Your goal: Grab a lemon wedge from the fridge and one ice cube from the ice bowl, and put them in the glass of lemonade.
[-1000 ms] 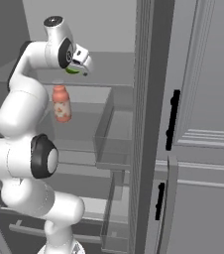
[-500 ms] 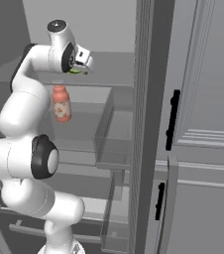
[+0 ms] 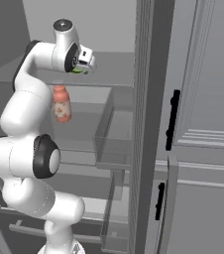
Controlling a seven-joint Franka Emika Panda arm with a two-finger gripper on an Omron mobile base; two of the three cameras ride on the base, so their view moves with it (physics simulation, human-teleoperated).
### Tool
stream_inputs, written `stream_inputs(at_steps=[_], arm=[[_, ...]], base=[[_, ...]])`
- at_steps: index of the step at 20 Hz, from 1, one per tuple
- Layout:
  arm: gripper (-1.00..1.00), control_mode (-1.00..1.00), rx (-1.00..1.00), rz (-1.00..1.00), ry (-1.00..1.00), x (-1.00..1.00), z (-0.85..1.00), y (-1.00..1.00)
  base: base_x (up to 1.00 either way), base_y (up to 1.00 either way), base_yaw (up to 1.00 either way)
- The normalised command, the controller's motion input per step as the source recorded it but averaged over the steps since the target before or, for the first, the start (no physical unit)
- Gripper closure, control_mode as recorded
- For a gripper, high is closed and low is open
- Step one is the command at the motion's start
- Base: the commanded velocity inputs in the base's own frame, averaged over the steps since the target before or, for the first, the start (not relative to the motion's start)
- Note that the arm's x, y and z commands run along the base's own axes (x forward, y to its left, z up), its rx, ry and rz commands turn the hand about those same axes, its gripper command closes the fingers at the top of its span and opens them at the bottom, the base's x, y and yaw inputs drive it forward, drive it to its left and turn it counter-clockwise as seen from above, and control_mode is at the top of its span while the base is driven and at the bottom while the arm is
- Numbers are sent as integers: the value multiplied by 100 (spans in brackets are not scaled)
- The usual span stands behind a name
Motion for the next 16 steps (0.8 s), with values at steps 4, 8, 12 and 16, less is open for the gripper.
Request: stream_inputs(at_steps=[4,8,12,16], arm=[[100,-100,0,6,3,-3,-18,0],[100,-100,0,3,2,-3,-6,2],[100,-100,0,1,0,-11,0,0],[100,-100,0,0,0,-18,0,0]], base=[[0,0,0],[0,0,0],[0,0,0],[0,0,0]])
